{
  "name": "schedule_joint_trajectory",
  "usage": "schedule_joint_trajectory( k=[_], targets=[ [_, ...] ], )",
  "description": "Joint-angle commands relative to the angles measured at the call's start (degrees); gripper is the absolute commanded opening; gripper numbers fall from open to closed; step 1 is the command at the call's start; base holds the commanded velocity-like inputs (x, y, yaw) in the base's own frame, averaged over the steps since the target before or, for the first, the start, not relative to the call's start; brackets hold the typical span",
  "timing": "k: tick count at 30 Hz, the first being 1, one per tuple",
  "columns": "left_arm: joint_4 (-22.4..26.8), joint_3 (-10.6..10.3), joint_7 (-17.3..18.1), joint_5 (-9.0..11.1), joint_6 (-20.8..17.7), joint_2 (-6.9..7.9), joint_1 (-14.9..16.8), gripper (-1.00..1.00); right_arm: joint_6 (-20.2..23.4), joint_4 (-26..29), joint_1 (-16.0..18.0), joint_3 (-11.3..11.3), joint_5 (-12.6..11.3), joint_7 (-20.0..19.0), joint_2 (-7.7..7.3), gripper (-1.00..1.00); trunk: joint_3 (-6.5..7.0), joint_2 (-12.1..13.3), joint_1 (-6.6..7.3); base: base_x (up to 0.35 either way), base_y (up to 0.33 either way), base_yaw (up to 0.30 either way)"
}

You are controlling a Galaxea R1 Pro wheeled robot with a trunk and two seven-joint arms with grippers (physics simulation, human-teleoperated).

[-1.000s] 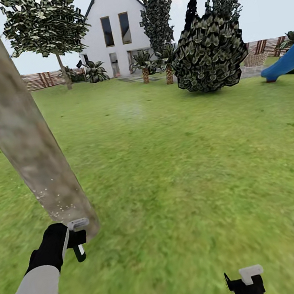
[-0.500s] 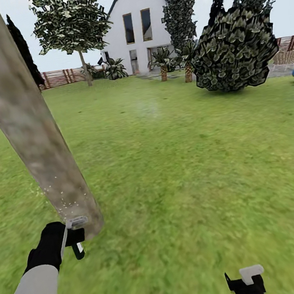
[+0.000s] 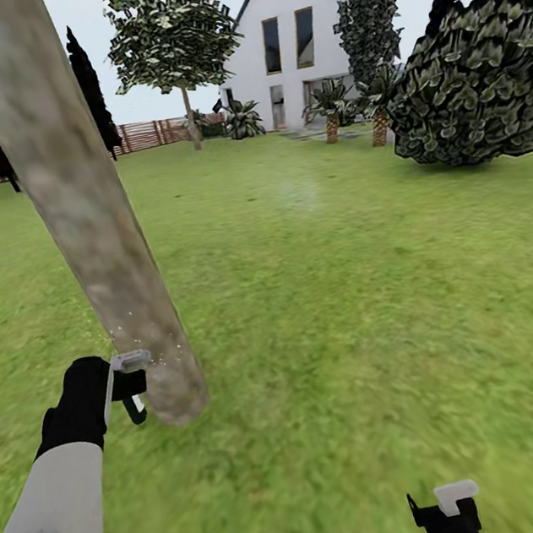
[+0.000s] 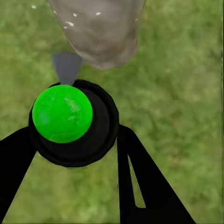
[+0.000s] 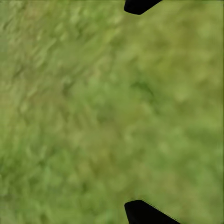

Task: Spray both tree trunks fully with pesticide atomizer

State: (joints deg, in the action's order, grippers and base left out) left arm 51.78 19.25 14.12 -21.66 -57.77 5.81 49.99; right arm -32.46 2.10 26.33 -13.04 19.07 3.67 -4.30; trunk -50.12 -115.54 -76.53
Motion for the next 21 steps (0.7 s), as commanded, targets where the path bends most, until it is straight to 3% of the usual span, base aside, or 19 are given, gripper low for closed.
schedule_joint_trajectory(
  k=[1, 12, 21],
  targets=[
    [0.08, -0.05, 0.56, -0.92, -0.11, -0.17, 0.12, -1.0, -0.16, -0.07, 0.04, -0.23, 0.62, 0.37, 0.0, 1.0, -0.05, -0.02, 0.01, 0.0, 0.0, 0.072],
    [0.59, -0.09, 0.56, -0.79, -0.24, 0.25, 0.28, -1.0, -0.15, -0.09, 0.04, -0.23, 0.62, 0.37, -0.08, 1.0, -0.05, -0.02, 0.01, 0.142, -0.172, 0.006],
    [0.61, -0.09, 0.56, -0.93, -0.42, 0.11, 1.85, -1.0, -0.06, -0.07, 0.04, -0.23, 0.62, 0.37, -0.01, 1.0, -0.05, -0.02, 0.01, 0.008, -0.274, 0.0]
  ],
)
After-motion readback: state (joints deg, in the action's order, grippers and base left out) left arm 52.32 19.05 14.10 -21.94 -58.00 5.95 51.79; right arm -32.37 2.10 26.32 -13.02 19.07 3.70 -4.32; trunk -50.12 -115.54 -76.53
